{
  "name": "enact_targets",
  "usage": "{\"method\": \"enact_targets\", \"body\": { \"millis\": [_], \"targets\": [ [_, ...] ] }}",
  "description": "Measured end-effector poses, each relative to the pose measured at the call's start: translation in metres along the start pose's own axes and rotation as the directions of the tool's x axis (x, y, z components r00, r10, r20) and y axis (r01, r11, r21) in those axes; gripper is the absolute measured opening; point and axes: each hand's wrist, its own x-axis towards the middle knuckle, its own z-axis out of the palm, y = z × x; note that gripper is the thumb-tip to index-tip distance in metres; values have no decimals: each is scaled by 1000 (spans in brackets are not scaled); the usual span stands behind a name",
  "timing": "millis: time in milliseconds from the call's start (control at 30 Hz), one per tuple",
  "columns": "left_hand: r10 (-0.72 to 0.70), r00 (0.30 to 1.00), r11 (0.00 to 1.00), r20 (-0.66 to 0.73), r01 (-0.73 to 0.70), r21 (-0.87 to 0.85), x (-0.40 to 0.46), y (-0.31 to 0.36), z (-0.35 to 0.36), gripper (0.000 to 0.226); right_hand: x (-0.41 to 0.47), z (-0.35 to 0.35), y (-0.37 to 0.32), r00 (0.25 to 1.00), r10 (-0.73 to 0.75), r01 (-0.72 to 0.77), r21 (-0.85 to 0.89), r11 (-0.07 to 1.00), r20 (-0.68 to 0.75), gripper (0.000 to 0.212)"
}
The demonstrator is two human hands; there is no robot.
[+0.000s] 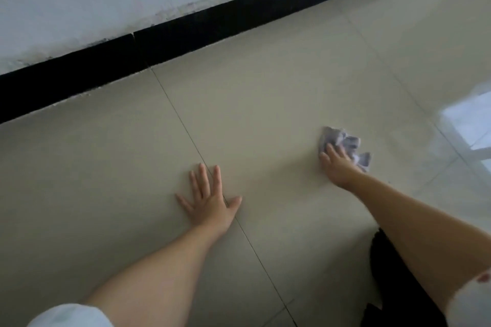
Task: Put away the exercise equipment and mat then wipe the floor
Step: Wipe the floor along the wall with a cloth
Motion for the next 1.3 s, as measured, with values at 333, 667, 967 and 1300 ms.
{"method": "enact_targets", "body": {
  "millis": [333, 667, 967, 1300],
  "targets": [
    [-10, 999, 1000, 30, 9, 21, 0, 2, 2, 108, -32, 59, -77, 671, -706, 721, -423, 549, 228, 75],
    [-12, 998, 1000, 55, 12, -4, 1, 3, 3, 110, 24, 12, -68, 954, -281, 243, -282, 928, -102, 69],
    [-46, 996, 999, 75, 48, -18, 0, 4, -2, 123, 17, 34, -105, 615, -764, 744, -462, 482, 194, 75],
    [-46, 993, 998, 109, 50, -28, 1, 5, -1, 122, 37, 20, -139, 868, -477, 399, -373, 838, -142, 62]
  ]
}}
